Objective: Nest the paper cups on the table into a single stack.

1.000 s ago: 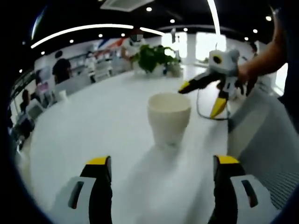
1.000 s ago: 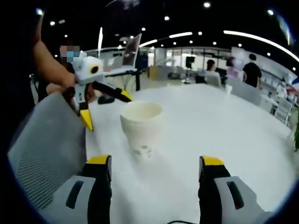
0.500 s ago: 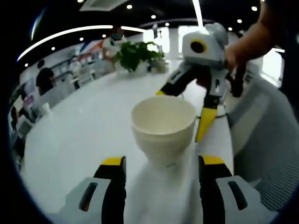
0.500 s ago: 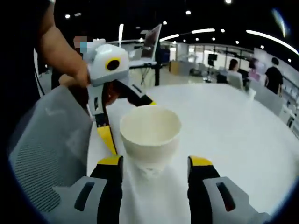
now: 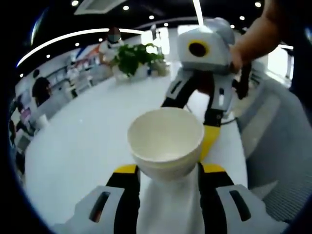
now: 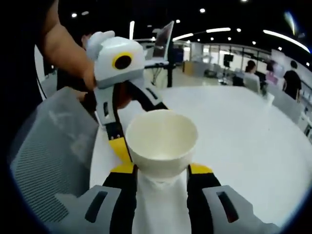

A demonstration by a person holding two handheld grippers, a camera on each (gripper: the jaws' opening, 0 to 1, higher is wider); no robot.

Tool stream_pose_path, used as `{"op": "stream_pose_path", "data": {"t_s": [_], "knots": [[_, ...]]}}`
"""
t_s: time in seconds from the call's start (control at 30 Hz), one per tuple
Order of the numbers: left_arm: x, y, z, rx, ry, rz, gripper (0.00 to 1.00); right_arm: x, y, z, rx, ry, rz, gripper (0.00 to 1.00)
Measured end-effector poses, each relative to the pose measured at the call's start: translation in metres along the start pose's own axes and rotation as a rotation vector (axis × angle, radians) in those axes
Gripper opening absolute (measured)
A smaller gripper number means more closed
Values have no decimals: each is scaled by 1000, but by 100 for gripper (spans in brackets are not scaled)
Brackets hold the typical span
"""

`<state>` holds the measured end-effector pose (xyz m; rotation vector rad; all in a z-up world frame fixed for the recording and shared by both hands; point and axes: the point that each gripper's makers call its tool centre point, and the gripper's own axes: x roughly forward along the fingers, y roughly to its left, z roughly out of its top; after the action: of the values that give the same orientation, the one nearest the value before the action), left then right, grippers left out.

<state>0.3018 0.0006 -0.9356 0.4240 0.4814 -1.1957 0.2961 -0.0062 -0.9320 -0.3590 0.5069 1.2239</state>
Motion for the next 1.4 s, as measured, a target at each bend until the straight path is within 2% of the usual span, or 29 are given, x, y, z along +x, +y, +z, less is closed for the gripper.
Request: {"op": "stream_pose_path", "data": {"t_s": [0.07, 0.1, 0.27, 0.5, 0.83, 1.03, 1.23, 1.4], "knots": [[0, 0, 0, -1, 3, -6, 44, 0, 0, 0, -2, 0, 3, 36], [-1, 0, -1, 4, 5, -6, 40, 0, 0, 0, -4, 0, 5, 36], [-2, 4, 0, 13, 18, -13, 39, 0, 0, 2, -10, 9, 15, 36], [0, 20, 10, 12, 26, -12, 39, -1, -18, 9, -13, 10, 12, 36], [14, 69, 29, 4, 43, -16, 38, 3, -71, 24, -16, 10, 13, 36], [25, 97, 30, 22, 52, -22, 38, 13, -103, 24, -46, 40, 18, 35], [35, 127, 31, 3, 54, -30, 38, 23, -130, 28, -52, 68, 25, 35], [40, 152, 33, 1, 65, -31, 38, 31, -154, 34, -33, 67, 29, 35]]}}
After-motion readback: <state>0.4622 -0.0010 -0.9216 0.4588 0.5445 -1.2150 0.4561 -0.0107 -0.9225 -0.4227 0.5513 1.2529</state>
